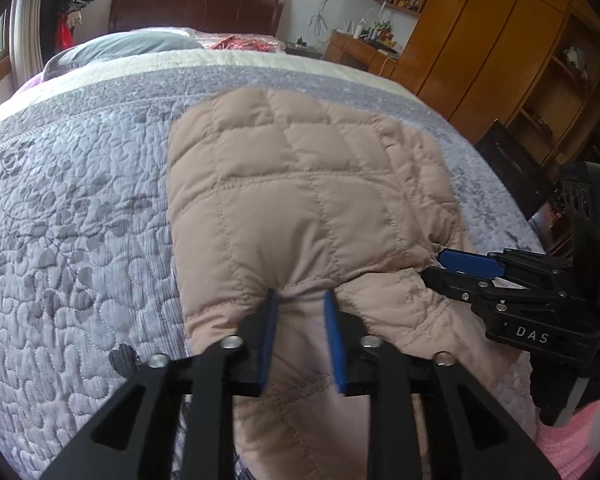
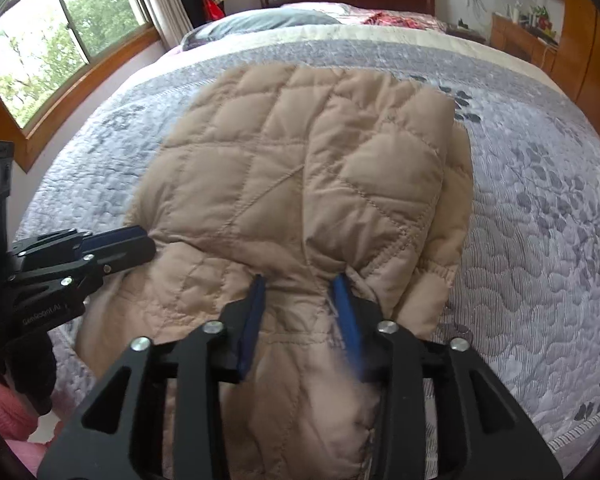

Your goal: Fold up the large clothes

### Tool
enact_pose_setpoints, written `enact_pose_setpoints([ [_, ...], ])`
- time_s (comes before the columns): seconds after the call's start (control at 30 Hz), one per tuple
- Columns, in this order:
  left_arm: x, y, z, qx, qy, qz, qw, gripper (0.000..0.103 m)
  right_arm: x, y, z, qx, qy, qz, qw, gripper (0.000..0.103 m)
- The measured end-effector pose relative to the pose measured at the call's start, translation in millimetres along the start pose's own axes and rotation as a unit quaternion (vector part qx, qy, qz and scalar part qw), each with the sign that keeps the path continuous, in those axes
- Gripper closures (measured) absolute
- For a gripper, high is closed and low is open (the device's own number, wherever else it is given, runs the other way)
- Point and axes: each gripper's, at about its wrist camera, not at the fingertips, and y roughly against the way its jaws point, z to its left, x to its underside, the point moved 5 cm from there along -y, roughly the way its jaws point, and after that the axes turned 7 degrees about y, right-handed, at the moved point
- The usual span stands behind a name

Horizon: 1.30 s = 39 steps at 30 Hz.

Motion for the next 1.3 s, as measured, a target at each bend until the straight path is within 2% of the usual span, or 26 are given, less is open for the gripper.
enact_pose_setpoints([
  [0.03, -1, 4, 0, -0.005, -0.003, -0.005, 1.0, 0.067, -1, 5, 1, -0.005, 0.002, -0.003, 1.0, 0.057],
  [0.1, -2, 14, 0, -0.021, -0.011, -0.021, 0.9995, 0.049, -4, 16, 2, -0.015, 0.004, -0.012, 1.0, 0.051],
  [0.13, -4, 22, 2, -0.042, -0.018, -0.038, 0.9983, 0.046, -5, 23, 2, -0.021, 0.005, -0.019, 1.0, 0.048],
  [0.17, -5, 27, 3, -0.053, -0.023, -0.049, 0.9971, 0.045, -5, 28, 2, -0.025, 0.005, -0.024, 0.999, 0.047],
  [0.23, -7, 39, 6, -0.068, -0.029, -0.066, 0.9951, 0.044, -8, 41, -3, -0.035, 0.0, -0.038, 0.999, 0.035],
  [0.3, -9, 47, 8, -0.069, -0.028, -0.074, 0.9945, 0.041, -10, 51, -13, -0.04, -0.013, -0.046, 0.998, 0.028],
  [0.53, -8, 56, 26, -0.074, -0.026, -0.072, 0.9943, 0.033, -2, 62, -46, -0.047, -0.053, -0.057, 0.996, 0.014],
  [0.77, 2, 44, 35, -0.052, -0.017, -0.039, 0.9977, 0.027, 19, 49, -64, -0.085, -0.09, -0.04, 0.991, 0.013],
  [0.9, 7, 34, 37, -0.031, -0.01, -0.018, 0.9993, 0.024, 31, 37, -66, -0.124, -0.109, -0.03, 0.986, 0.013],
  [1.0, 9, 20, 41, 0.0, 0.007, 0.011, 0.9999, 0.023, 37, 26, -66, -0.148, -0.124, -0.022, 0.981, 0.013],
  [1.13, 10, 9, 46, 0.03, 0.031, 0.026, 0.9987, 0.021, 42, 16, -65, -0.177, -0.138, -0.016, 0.974, 0.013],
  [1.3, 10, -4, 49, 0.087, 0.062, 0.051, 0.993, 0.018, 48, -1, -65, -0.212, -0.157, -0.003, 0.965, 0.012],
])
